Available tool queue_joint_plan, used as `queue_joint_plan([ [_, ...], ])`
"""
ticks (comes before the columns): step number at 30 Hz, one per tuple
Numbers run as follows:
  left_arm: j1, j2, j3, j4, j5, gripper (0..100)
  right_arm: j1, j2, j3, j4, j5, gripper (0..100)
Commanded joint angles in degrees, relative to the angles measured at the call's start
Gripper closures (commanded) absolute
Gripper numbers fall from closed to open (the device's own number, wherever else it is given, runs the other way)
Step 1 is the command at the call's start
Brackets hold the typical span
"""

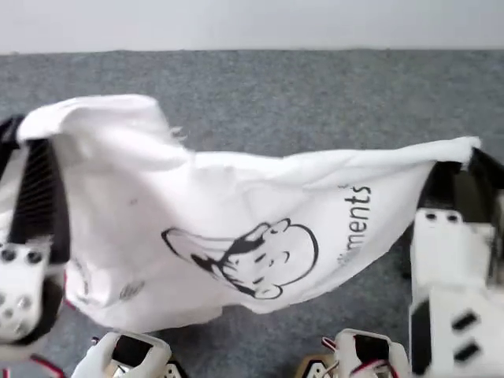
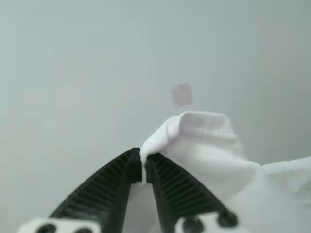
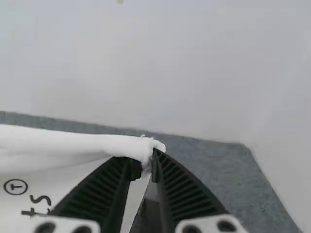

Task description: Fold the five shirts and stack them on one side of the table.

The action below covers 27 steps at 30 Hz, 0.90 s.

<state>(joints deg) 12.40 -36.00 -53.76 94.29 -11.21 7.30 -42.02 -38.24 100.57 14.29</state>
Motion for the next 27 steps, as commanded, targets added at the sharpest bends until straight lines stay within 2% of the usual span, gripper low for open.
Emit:
queue_joint_plan([
  [1, 0.4, 2.9, -0.5, 1.6, 1.0, 98, -0.5, 1.1, 6.9, 2.2, -0.9, 98.9],
  [27, 0.2, 1.0, -0.5, 2.9, 0.9, 98, -0.1, -6.5, 10.0, 2.3, -0.8, 98.9],
])
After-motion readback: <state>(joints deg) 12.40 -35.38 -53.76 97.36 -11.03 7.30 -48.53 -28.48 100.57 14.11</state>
